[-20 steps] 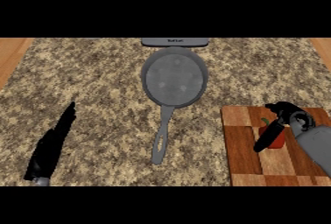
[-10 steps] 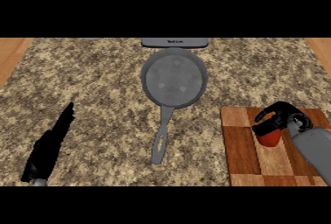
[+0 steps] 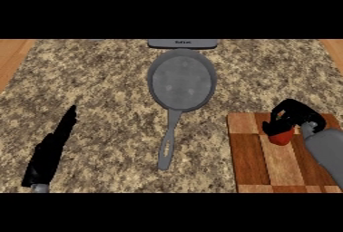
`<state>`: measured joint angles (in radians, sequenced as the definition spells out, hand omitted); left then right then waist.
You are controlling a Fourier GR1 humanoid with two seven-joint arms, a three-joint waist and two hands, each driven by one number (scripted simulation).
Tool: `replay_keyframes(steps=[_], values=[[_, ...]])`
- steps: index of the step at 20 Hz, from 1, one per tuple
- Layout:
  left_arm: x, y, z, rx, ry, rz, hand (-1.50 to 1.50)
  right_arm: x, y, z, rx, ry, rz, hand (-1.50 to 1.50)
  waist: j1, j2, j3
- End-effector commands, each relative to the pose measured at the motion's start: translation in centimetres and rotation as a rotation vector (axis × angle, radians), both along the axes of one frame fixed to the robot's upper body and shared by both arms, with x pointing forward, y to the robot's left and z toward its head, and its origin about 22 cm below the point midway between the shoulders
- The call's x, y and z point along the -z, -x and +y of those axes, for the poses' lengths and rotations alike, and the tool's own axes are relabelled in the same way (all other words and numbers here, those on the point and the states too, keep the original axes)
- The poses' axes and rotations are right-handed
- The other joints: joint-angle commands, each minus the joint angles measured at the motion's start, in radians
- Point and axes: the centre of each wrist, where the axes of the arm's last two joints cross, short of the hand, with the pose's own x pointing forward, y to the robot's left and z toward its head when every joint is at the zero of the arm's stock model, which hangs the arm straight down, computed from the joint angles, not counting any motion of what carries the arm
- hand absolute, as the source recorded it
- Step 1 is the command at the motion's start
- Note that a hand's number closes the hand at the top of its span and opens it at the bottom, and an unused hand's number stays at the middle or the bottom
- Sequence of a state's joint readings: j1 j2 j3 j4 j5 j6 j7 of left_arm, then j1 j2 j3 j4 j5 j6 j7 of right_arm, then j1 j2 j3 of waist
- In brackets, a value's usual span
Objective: Pick the bell pepper from the cutting board and place it in the pan
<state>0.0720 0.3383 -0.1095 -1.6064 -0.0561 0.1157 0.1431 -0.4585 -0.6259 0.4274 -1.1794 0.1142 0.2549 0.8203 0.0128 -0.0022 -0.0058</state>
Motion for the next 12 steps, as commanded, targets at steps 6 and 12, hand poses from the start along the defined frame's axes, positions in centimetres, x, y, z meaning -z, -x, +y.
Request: replay_keyframes(steps=[6,12], values=[[0.9,0.5,0.3,-0.013,-0.008,0.002,0.0,-3.5,-1.0,-1.6,-0.146,0.222,-0.397,1.5,-0.01,0.001,0.006],[-0.2,-0.6,-0.5,0.003,-0.008,-0.003,0.0,-9.9,-2.2,1.6,-0.285,0.231,-0.923,1.5,-0.011,-0.001,0.007]])
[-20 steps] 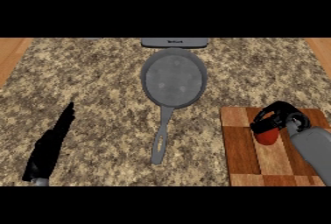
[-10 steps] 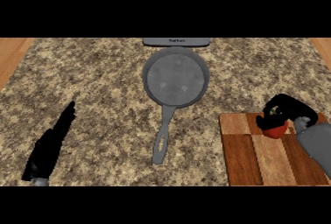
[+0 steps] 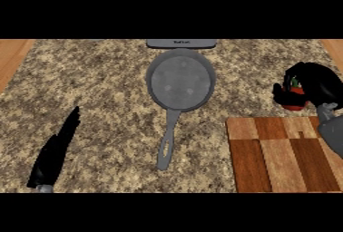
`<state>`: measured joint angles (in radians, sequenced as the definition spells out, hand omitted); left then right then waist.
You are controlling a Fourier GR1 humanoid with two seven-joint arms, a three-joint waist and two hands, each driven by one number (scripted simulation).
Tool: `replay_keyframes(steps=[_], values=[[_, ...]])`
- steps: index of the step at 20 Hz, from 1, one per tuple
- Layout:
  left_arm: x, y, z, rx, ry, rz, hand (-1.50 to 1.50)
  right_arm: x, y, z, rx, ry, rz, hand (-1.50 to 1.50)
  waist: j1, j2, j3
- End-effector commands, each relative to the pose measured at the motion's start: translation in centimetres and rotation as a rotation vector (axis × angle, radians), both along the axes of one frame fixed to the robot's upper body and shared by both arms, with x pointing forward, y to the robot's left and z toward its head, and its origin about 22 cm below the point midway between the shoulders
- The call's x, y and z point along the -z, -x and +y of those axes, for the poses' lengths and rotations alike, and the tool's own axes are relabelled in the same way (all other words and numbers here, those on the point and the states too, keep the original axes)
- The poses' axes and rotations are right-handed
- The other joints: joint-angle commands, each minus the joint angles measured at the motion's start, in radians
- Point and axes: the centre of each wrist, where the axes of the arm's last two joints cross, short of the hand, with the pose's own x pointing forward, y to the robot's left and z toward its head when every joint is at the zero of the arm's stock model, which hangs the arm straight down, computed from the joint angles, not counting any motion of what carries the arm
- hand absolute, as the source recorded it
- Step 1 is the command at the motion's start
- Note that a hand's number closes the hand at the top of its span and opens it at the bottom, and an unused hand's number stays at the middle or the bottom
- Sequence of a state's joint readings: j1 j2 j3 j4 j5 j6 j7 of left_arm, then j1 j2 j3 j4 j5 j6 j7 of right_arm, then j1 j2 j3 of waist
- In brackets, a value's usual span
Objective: Pick the bell pepper from the cutting board and place it in the pan
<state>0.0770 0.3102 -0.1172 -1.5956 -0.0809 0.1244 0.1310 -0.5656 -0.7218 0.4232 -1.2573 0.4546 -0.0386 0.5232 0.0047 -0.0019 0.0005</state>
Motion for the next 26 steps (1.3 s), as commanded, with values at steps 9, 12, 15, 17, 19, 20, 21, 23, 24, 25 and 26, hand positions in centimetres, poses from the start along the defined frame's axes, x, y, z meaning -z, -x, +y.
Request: replay_keyframes(steps=[9,12,15,17,19,20,21,23,24,25,26], values=[[-0.6,-0.4,2.5,0.016,-0.02,-0.008,0.0,-5.9,-3.7,9.0,-0.229,-0.1,-0.377,1.5,0.022,0.006,-0.001],[-1.0,-1.9,0.1,0.019,-0.006,0.001,0.0,-8.3,-5.3,11.3,-0.262,-0.173,-0.329,1.5,0.016,0.006,-0.001],[-0.6,-0.9,-2.0,0.042,-0.015,-0.011,0.0,-6.2,-7.6,12.2,-0.269,-0.215,-0.298,1.5,0.031,0.012,0.0],[-0.8,0.0,-1.0,0.038,-0.005,-0.006,0.0,-3.6,-7.8,14.5,-0.265,-0.251,-0.276,1.5,0.04,0.013,0.0],[-1.1,-1.0,0.1,0.04,-0.015,-0.025,0.0,-4.5,-8.9,16.1,-0.25,-0.299,-0.234,1.5,0.043,0.015,-0.001],[0.2,-1.1,-0.2,0.028,-0.011,-0.017,0.0,-2.2,-8.7,16.8,-0.257,-0.325,-0.232,1.5,0.049,0.021,-0.001],[-1.1,-1.8,-0.6,0.057,-0.012,-0.01,0.0,-4.8,-9.1,19.1,-0.273,-0.337,-0.23,1.5,0.046,0.017,-0.001],[-1.0,-0.8,-0.4,0.067,-0.008,-0.012,0.0,-1.6,-9.6,18.4,-0.252,-0.309,-0.185,1.5,0.068,0.024,-0.001],[-1.3,-1.6,-0.3,0.049,0.0,-0.042,0.0,-1.9,-9.8,19.4,-0.257,-0.304,-0.18,1.5,0.067,0.025,-0.001],[-0.7,-0.8,-0.6,0.067,0.015,-0.006,0.0,0.8,-9.3,19.3,-0.26,-0.289,-0.137,1.5,0.069,0.026,-0.001],[-0.1,-1.0,0.2,0.064,-0.012,-0.018,0.0,1.0,-9.8,17.8,-0.257,-0.301,-0.134,1.5,0.073,0.032,-0.001]])
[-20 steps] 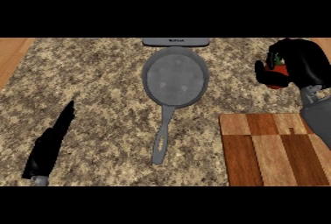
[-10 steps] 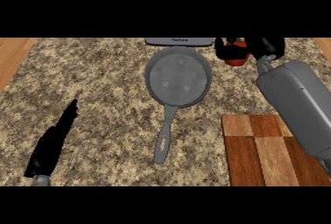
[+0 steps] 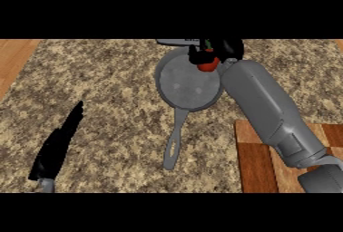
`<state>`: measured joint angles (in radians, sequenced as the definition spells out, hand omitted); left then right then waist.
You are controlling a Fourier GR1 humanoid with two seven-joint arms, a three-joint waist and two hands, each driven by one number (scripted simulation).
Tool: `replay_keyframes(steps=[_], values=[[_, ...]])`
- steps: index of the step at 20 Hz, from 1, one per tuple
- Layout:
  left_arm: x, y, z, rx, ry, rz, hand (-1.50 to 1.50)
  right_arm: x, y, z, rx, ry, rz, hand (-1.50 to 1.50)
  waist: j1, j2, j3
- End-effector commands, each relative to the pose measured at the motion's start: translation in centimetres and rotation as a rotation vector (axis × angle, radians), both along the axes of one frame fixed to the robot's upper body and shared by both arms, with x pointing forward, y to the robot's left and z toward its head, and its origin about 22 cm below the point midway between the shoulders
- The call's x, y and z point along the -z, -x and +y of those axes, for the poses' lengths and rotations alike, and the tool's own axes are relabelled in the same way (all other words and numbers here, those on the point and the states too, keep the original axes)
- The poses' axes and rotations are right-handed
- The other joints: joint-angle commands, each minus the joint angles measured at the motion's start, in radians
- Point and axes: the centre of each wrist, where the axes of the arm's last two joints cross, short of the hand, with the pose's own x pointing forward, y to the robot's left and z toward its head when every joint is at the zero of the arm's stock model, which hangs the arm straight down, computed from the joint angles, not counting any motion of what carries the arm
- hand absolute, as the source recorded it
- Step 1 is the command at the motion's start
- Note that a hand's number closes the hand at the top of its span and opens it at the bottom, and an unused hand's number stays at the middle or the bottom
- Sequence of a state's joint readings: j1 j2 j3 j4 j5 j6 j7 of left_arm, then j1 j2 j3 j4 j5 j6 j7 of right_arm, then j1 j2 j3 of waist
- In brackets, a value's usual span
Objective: Pick the bell pepper from the cutting board and place it in the pan
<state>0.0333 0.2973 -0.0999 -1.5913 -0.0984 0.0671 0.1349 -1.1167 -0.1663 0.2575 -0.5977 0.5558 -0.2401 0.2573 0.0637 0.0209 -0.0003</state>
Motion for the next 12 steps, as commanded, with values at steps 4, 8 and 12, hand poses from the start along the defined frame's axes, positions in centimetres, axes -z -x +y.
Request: replay_keyframes(steps=[4,8,12], values=[[-0.9,-0.9,-0.2,0.039,-0.001,-0.03,0.0,3.4,-0.4,2.2,-0.039,0.108,0.12,1.5,0.027,0.015,0.0],[-0.6,-0.6,-0.9,0.034,0.0,-0.013,0.0,5.4,0.4,3.9,-0.064,-0.059,0.307,1.5,0.03,0.015,0.002],[-0.9,-0.9,-0.5,0.044,0.004,-0.023,0.0,6.8,0.6,2.9,0.036,-0.266,0.422,-1.5,0.046,0.023,0.002]])
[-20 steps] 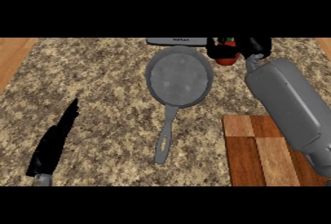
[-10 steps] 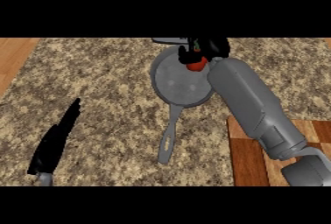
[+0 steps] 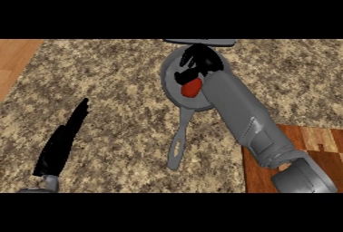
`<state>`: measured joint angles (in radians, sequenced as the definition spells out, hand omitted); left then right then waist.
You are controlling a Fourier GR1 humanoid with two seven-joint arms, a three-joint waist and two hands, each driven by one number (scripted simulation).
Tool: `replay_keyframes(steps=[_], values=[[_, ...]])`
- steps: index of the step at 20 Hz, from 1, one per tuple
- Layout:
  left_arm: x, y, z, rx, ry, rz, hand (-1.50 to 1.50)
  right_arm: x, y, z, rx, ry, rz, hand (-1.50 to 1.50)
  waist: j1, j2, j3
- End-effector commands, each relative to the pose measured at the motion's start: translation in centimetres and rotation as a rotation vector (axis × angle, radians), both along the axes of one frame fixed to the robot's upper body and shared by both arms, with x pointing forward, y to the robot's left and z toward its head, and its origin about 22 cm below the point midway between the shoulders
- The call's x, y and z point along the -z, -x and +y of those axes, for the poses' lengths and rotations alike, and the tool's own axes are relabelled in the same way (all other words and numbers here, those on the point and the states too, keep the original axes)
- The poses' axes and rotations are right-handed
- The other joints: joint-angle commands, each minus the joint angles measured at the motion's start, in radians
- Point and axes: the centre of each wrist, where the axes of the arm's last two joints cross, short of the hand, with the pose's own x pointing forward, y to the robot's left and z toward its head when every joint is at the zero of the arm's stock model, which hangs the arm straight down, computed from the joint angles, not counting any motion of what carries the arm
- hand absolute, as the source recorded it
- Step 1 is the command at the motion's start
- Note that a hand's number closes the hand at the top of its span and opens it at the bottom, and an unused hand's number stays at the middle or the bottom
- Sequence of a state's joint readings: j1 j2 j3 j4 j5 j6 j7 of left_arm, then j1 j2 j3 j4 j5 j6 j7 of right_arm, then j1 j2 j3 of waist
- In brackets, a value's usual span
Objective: Pick the bell pepper from the cutting board and place it in the pan
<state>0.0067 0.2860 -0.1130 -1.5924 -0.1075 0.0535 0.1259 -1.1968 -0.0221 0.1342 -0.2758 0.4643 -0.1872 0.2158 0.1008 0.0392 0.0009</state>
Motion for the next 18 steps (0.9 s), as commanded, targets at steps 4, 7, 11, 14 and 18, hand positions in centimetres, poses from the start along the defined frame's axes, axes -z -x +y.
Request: replay_keyframes(steps=[4,7,11,14,18], values=[[-0.3,-0.3,-0.2,0.005,0.008,0.008,0.0,0.7,0.1,-0.3,0.063,-0.327,-0.009,-1.5,0.0,0.002,0.001],[-0.8,-0.6,-0.8,0.004,0.001,-0.009,0.0,0.0,-0.1,-0.3,0.117,-0.389,-0.146,-1.5,0.004,0.0,0.002],[-0.4,-0.1,-0.9,-0.008,-0.012,0.004,0.0,0.7,-0.2,-1.7,0.222,-0.485,-0.249,-1.5,-0.011,-0.003,0.002],[0.3,-0.1,-0.9,-0.011,0.006,0.014,0.0,-0.7,-1.0,-2.7,0.351,-0.549,-0.297,-1.5,-0.016,-0.003,0.0],[-0.4,0.0,-1.0,-0.016,0.003,0.005,0.0,-0.7,-1.6,-6.7,0.485,-0.59,-0.335,-1.5,-0.03,-0.009,0.001]])
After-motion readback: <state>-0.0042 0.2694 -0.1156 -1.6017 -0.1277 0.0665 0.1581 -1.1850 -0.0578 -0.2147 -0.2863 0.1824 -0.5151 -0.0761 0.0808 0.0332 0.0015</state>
